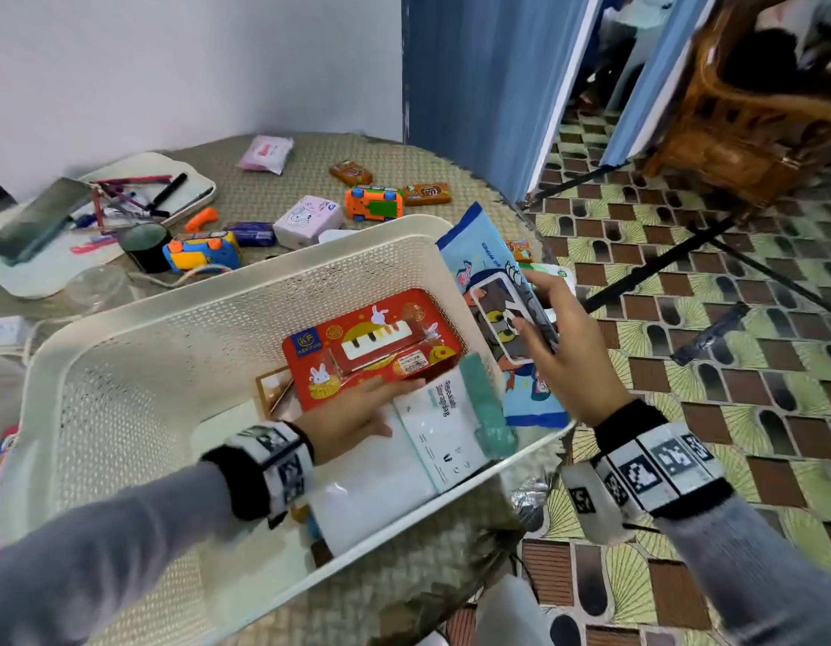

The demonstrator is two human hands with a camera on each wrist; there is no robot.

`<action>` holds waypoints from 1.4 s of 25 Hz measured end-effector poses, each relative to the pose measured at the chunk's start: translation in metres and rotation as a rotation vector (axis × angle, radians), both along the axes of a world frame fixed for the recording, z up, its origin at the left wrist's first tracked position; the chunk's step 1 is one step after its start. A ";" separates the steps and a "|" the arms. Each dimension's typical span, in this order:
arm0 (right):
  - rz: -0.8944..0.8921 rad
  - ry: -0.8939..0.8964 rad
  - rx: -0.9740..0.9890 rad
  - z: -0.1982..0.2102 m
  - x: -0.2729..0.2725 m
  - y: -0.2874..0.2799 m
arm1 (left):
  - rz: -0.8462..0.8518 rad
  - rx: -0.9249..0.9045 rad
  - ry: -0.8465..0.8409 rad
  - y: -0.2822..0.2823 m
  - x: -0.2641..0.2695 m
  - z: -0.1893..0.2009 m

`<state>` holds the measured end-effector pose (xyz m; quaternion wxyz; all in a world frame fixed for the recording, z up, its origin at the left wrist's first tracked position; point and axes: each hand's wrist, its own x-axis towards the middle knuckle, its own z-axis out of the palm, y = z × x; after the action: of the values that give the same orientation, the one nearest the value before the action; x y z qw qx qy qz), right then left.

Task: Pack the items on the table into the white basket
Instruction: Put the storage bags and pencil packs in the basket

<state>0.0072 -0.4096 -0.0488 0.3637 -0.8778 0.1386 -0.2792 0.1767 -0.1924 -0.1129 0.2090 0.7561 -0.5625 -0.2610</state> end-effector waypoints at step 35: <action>0.147 0.210 0.354 0.093 0.016 0.001 | 0.164 0.070 -0.245 0.026 -0.004 0.097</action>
<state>0.0233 -0.4081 0.0438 0.5151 -0.8323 0.1581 -0.1301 0.1722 -0.1669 -0.0159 0.1328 0.8326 -0.5107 -0.1684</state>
